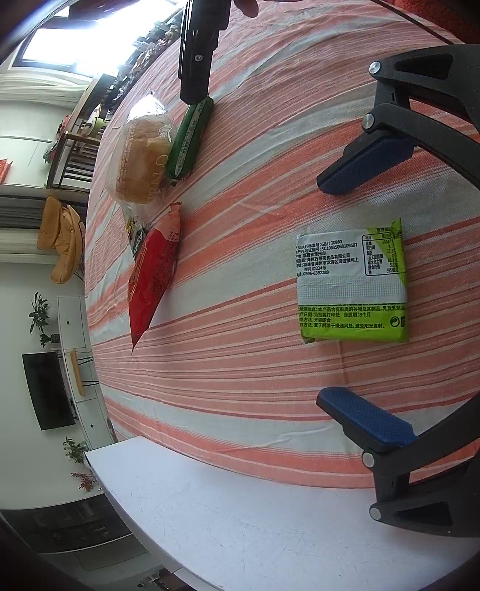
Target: Organize snacks
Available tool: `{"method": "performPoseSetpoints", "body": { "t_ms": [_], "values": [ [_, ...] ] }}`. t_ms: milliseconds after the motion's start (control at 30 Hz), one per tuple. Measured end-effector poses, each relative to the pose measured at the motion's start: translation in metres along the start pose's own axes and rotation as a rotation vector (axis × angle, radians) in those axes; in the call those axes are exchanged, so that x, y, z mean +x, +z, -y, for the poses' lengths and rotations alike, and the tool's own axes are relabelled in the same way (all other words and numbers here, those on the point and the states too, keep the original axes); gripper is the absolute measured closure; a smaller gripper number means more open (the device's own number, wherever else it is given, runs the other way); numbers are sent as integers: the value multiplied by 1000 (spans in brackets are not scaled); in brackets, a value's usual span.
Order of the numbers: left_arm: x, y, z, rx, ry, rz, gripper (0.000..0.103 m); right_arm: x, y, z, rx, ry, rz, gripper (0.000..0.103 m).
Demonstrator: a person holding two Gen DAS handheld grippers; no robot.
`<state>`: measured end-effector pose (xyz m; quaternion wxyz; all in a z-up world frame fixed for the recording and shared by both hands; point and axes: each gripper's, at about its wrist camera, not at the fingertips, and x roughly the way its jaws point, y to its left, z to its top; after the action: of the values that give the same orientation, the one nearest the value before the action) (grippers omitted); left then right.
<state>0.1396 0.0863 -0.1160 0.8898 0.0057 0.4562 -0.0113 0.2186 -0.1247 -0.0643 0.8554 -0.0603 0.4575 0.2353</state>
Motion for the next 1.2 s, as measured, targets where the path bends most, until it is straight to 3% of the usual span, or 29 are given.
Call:
{"method": "performPoseSetpoints", "body": {
  "t_ms": [133,200,233,267,333,600,767,1000,1200],
  "values": [
    [0,0,0,0,0,0,0,33,12,-29,-132,-11,-87,18],
    [0,0,0,0,0,0,0,42,12,-40,-165,-31,-121,32],
    [0,0,0,0,0,0,0,46,11,-43,-156,-27,-145,57],
    [0,0,0,0,0,0,0,44,9,-43,-133,-19,-142,71],
    [0,0,0,0,0,0,0,40,3,-44,-88,-4,-149,79],
    [0,0,1,0,0,0,0,3,-47,-41,145,60,-140,79],
    [0,0,1,0,0,0,0,-25,-92,-39,273,52,-73,79],
    [0,0,1,0,0,-1,0,-45,-119,-44,296,-27,37,79],
    [0,0,1,0,-1,0,0,-43,-121,-40,333,-21,45,77]
  ]
}}
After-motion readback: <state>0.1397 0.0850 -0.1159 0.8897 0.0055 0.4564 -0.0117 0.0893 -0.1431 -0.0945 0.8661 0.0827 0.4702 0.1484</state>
